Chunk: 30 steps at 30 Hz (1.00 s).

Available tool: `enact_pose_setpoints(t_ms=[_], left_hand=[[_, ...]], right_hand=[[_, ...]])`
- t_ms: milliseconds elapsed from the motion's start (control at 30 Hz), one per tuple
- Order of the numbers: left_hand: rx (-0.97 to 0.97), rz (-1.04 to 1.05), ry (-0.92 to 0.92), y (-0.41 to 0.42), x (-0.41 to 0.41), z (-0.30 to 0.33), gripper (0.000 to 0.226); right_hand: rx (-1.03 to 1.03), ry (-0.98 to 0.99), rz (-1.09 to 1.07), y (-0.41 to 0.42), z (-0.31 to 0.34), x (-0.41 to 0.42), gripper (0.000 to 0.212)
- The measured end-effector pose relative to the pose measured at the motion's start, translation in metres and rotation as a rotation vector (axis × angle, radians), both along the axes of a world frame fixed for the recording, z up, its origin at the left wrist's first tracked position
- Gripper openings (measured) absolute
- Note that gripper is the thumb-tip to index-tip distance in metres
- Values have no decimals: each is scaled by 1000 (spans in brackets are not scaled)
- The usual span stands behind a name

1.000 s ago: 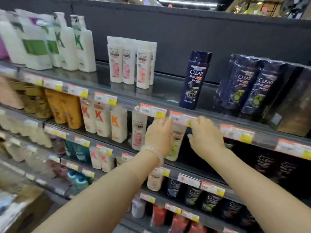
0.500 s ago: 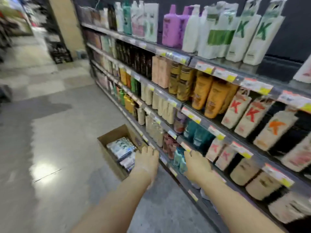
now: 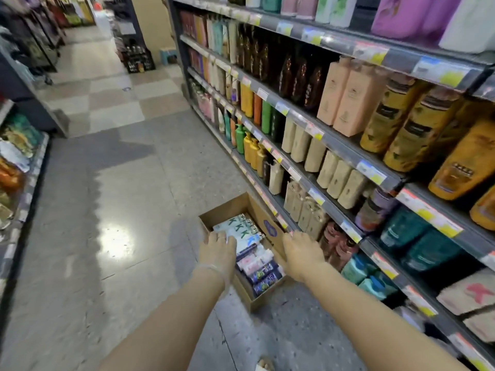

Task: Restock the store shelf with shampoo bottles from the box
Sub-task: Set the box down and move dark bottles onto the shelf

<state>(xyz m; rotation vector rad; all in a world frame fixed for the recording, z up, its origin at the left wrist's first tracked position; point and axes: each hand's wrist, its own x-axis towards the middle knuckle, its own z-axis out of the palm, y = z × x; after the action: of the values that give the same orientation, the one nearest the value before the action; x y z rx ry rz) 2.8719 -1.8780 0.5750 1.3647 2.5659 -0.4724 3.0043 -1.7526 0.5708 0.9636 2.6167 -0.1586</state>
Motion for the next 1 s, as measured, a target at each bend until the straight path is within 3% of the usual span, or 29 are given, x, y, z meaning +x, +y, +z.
enact_pose_setpoints(t_ms=[233,400,533,767,1000], left_hand=[[-73,-34,-95,85,-128,-19,69],[-128,-125,-150,158,-222,-57,58],[-215,-211,-198,226,-289,-104,64],[-410,-325,-258,288,-334,-248,53],[-612,-383,-414,290,-313,-434,51]], right_hand=[[-113,-69,-97,76,-22,-106,56],[-172,-19,-337,142,-67,-170,47],[-237,4,-578,177,-122,-209,48],[-478,-50,-988,199,-260,-236,56],[-536,-138,-1165,170,-436,-234,68]])
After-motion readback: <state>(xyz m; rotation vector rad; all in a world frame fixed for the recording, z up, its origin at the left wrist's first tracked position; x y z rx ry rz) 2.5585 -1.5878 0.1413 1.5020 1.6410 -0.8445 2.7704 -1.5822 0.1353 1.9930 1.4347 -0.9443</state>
